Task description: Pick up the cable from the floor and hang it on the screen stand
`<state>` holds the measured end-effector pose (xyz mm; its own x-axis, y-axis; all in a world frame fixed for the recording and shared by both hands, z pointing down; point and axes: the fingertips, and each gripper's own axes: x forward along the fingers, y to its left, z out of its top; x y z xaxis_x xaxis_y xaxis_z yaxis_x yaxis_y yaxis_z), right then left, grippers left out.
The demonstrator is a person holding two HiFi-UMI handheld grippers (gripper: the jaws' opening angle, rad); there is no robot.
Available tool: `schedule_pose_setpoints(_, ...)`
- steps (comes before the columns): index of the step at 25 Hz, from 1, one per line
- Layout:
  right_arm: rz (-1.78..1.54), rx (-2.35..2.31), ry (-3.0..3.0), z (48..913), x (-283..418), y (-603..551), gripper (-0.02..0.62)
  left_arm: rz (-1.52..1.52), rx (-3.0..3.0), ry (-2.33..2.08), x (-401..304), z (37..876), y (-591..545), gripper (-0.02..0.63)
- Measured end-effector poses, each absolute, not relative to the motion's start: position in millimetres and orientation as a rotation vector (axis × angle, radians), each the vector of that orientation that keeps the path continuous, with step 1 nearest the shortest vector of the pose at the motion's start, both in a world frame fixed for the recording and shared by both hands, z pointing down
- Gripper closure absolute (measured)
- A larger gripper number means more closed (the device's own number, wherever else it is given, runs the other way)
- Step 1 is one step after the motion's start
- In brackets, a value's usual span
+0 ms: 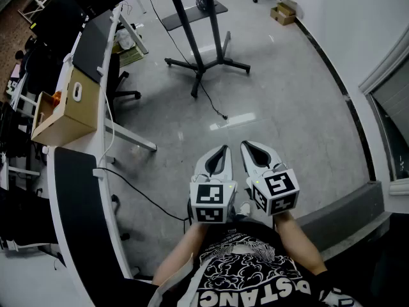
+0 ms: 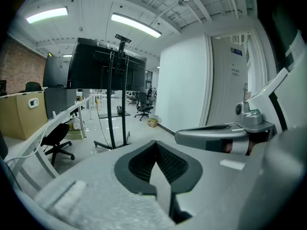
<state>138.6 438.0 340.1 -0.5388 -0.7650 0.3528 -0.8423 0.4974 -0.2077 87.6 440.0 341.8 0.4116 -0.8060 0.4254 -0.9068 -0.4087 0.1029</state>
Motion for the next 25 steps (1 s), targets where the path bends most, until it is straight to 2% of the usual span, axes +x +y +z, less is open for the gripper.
schedule_pose_setpoints(14, 0.545, 1.387, -2.508, 352.4, 131.1, 431.3, 0.591, 0.451, 2.323, -1.465, 79.9, 352.8, 432.2, 0.611)
schedule_pose_setpoints(25, 0.571, 1.337, -2.396, 394.2, 94.2, 357.7, 0.591, 0.443, 2.273, -1.368, 44.8, 391.2, 349.6, 0.612)
